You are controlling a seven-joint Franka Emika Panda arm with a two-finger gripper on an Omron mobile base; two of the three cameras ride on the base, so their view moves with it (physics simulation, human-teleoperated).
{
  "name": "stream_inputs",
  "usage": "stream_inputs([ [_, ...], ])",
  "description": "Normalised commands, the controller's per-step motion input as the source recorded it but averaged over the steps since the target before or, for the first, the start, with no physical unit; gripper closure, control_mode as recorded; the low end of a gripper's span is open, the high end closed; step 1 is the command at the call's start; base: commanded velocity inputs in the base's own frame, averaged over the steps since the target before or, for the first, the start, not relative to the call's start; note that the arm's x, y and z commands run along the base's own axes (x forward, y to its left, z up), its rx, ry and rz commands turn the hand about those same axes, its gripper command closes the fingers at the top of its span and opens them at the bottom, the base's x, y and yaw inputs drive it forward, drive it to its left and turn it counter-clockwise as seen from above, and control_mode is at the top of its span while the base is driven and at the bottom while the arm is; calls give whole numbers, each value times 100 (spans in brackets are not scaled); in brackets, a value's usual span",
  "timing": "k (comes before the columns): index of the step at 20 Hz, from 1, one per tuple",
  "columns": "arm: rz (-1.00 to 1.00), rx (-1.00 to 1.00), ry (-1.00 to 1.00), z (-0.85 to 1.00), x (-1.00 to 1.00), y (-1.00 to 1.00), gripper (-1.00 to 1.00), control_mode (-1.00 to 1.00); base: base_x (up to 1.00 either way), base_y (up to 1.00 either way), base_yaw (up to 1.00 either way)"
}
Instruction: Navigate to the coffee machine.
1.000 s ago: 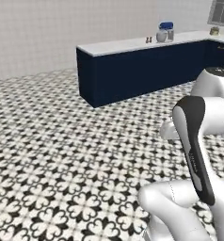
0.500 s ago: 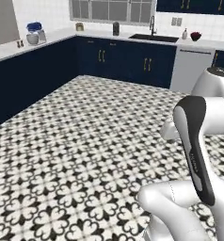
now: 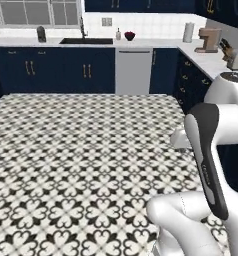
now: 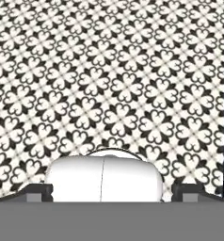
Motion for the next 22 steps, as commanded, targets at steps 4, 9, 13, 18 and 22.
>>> stream_inputs([
  [4,0,0,0,0,0,0,-100,100,84,77,-61],
  [9,0,0,0,0,0,0,-100,100,81,70,-63],
  [13,0,0,0,0,0,0,-100,100,100,82,-36],
  [18,0,0,0,0,0,0,-100,100,100,86,-18],
  [22,0,0,0,0,0,0,-100,100,100,78,-12],
])
